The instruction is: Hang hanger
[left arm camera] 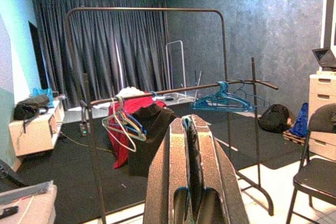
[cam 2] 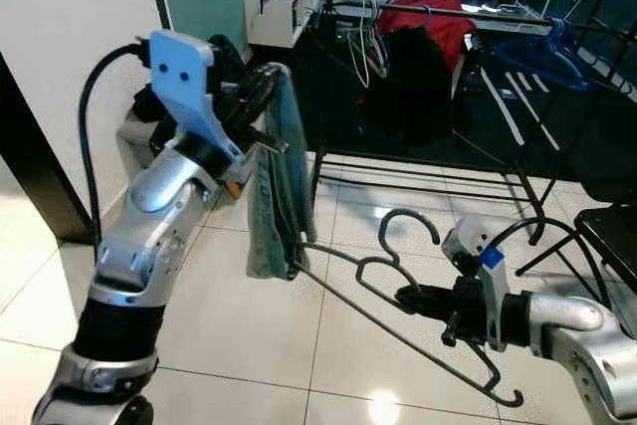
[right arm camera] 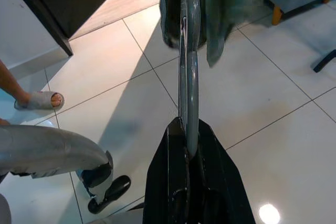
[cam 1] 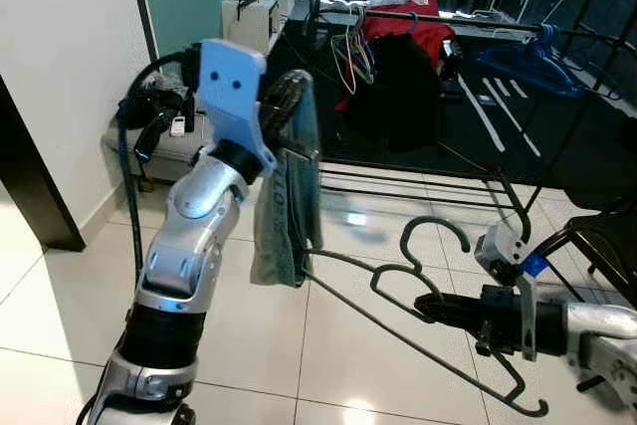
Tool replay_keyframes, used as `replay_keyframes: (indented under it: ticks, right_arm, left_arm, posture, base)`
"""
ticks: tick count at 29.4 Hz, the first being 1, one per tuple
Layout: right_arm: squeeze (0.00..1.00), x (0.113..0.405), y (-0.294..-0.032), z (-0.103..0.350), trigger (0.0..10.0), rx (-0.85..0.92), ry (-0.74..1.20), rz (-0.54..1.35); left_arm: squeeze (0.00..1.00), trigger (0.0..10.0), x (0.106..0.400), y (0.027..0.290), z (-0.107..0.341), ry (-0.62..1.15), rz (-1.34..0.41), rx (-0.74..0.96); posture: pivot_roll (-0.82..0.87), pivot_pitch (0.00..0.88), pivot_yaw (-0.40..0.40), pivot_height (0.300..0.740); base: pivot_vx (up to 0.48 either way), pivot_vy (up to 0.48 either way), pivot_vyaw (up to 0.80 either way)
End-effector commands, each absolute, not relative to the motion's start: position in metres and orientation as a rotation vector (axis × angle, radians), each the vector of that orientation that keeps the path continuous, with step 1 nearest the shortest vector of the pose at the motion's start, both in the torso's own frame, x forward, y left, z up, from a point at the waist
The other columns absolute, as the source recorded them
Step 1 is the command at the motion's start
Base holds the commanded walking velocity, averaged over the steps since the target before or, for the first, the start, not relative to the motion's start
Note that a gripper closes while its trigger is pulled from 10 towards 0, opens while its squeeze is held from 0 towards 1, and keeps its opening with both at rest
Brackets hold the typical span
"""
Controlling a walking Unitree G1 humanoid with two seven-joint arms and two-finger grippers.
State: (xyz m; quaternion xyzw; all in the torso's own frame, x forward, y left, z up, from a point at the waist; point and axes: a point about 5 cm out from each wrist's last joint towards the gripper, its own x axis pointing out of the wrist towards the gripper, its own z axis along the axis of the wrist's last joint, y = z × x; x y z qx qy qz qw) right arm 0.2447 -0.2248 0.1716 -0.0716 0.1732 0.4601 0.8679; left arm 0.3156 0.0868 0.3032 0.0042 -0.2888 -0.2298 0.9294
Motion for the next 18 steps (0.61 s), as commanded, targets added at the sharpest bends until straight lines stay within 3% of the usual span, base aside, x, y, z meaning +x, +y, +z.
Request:
replay_keyframes:
  ticks: [1, 11, 18]
  right_arm:
    - [0.0, 0.247, -0.224, 0.171, 10.0, -0.163, 0.354, 0.958]
    - [0.0, 0.252, -0.223, 0.172, 10.0, -0.173, 0.34, 0.948]
    - [0.0, 0.26, -0.219, 0.176, 10.0, -0.182, 0.281, 0.898]
  left_arm:
    - [0.0, 10.0, 0.312, 0.083, 0.301, -0.58, -0.499, 0.001]
    - [0.0, 10.0, 0.307, 0.077, 0.299, -0.561, -0.56, -0.017]
    - [0.0, 10.0, 0.3, 0.055, 0.29, -0.463, -0.697, -0.098]
  posture:
    - [-0.03, 0.042, -0.054, 0.74]
    - [-0.02, 0.04, -0.058, 0.74]
    - [-0.03, 0.046, -0.053, 0.74]
  base:
    - [0.0, 0.0, 0.0]
    - [0.0, 0.0, 0.0]
    - [0.0, 0.0, 0.0]
